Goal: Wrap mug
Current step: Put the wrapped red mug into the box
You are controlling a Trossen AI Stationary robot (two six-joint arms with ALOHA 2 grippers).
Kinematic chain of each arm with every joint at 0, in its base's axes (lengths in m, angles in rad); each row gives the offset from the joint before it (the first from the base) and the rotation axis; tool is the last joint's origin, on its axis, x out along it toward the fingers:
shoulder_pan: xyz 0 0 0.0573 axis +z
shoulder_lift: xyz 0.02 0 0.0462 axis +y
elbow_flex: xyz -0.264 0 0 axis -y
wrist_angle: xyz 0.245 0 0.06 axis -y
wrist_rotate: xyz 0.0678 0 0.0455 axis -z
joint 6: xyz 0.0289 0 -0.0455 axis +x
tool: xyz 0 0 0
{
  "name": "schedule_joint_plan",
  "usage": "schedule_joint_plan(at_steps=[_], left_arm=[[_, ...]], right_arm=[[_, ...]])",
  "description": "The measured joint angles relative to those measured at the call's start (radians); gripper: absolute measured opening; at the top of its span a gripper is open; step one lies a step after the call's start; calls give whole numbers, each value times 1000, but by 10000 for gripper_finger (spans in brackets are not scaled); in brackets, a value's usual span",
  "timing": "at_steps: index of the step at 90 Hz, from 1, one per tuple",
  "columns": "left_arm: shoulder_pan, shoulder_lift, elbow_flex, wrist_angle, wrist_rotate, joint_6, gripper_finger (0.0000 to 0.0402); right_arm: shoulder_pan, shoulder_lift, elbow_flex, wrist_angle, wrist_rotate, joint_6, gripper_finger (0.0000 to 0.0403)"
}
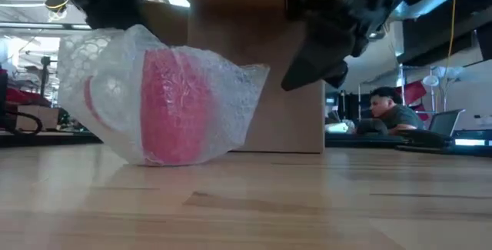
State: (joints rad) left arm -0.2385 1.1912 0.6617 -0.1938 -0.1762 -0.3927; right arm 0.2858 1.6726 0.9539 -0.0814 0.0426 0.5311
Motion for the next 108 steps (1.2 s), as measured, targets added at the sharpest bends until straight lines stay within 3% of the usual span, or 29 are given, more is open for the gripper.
schedule_joint_plan(at_steps=[21, 40, 48, 55, 61, 77, 108], left_arm=[[73, 99, 51, -16, 126, 31, 105], [98, 269, 142, -103, 145, 33, 103], [98, 328, 180, -132, 141, 64, 83], [94, 359, 198, -128, 142, 80, 43], [88, 361, 210, -113, 159, 87, 18], [46, 334, 241, -137, 132, 83, 6], [-95, 205, 329, -516, 83, -72, 4]], right_arm=[[44, 0, 0, -100, 78, 53, 0], [49, 0, 0, -103, 88, 69, 0], [49, 0, 0, -102, 88, 70, 0], [49, 0, 0, -102, 88, 70, 0], [57, 0, 0, -102, 89, 70, 0], [78, 0, 0, -115, 106, 71, 0], [101, 0, 0, -171, 177, 120, 0]])
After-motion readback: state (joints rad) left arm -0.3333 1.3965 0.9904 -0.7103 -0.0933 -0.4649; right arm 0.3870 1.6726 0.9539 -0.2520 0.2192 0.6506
